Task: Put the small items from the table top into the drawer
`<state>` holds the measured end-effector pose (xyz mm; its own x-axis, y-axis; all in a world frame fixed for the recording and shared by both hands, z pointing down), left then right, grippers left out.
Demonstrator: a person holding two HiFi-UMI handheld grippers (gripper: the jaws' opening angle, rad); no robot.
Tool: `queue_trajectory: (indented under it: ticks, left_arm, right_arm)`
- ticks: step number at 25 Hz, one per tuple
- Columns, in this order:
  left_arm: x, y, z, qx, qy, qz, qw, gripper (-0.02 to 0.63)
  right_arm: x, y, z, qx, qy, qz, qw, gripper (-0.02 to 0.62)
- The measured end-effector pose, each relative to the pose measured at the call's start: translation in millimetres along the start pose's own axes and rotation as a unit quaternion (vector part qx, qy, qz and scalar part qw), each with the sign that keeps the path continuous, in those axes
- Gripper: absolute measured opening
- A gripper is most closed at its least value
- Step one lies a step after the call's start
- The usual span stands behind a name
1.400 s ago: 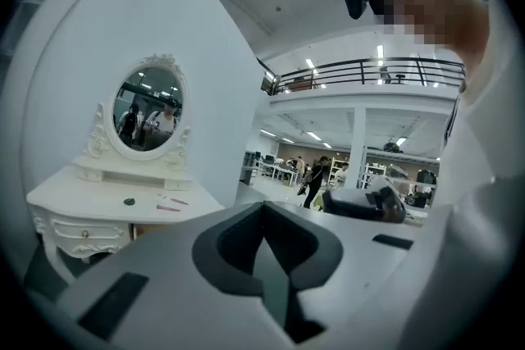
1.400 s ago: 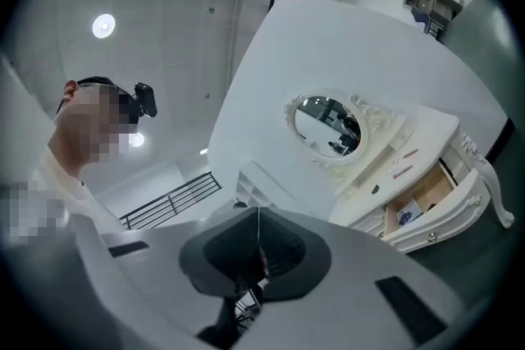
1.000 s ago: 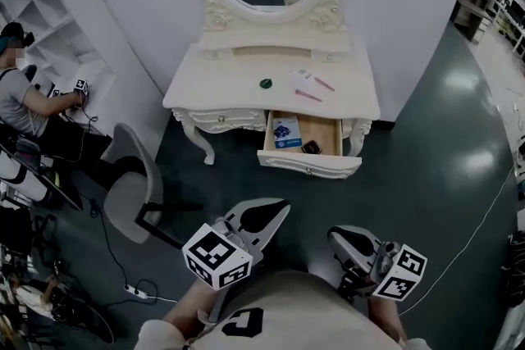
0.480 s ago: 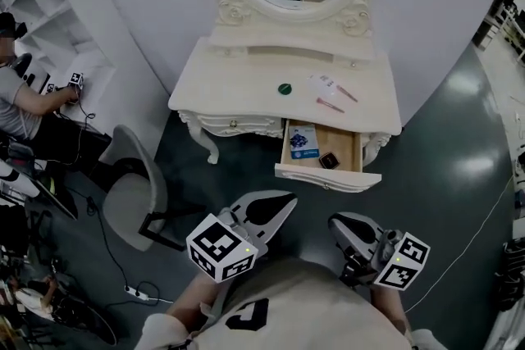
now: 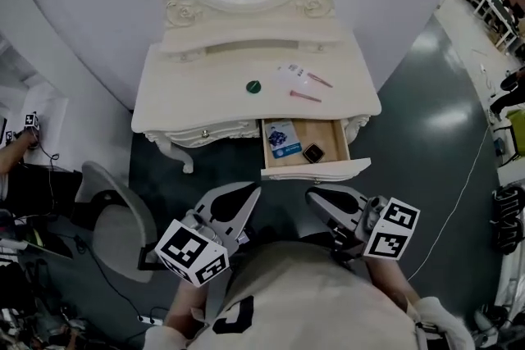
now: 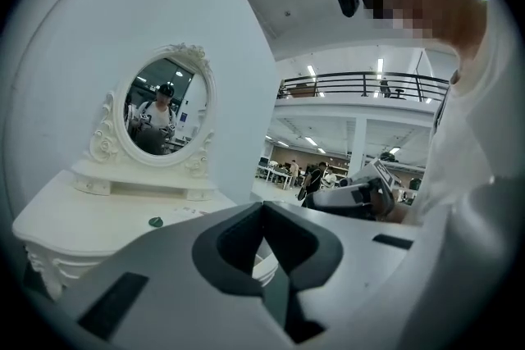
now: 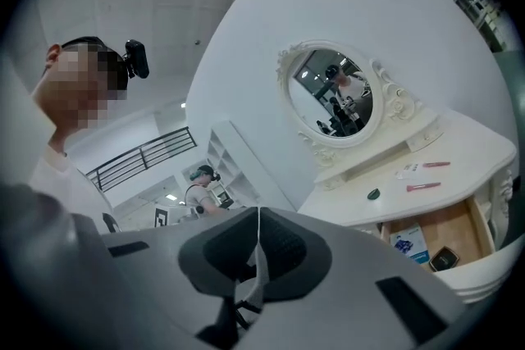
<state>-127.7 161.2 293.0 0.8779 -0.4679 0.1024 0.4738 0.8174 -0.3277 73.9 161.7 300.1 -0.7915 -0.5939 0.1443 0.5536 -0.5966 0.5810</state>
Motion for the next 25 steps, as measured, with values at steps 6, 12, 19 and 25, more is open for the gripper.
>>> queue_trajectory:
  ticks: [6, 12, 19, 25]
  left_arm:
    - [0.8, -30.0, -0.3, -0.016, 0.005, 0.013, 0.9998, 0.057]
    - [9.6, -45.9, 2.7, -0.027, 0.009, 0.016, 0.9995, 0.057]
    - [30.0, -60.9, -1.6, -0.034, 0.004, -0.006, 0.9994, 0.057]
    - [48.5, -76.2, -10.0, -0.038, -0.004, -0.025, 0.9990, 0.057]
  right_arm:
    - [18.6, 9.6, -11.6, -0.039, -0.014, 0.046, 0.998, 0.029]
    - [30.3, 41.6, -35.2, -0.066, -0.022, 0.072, 0.995, 0.029]
    - [55.5, 105.1, -73.6, -0.120, -0.042, 0.084, 0.988, 0.029]
    - [91.0, 160.0, -95.5, -0.113, -0.056, 0.092, 0.988, 0.029]
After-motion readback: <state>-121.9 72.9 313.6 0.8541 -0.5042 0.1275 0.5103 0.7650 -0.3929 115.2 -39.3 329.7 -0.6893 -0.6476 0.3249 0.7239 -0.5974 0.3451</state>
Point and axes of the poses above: the fingertips, and each gripper's own axes: x forward along the fingers, y to its right, z out of its underside, the point moved 7 cm from there along -x, backward along the fingers, and after that the axes turned 11 degrees about z, right-handed, at the moved point
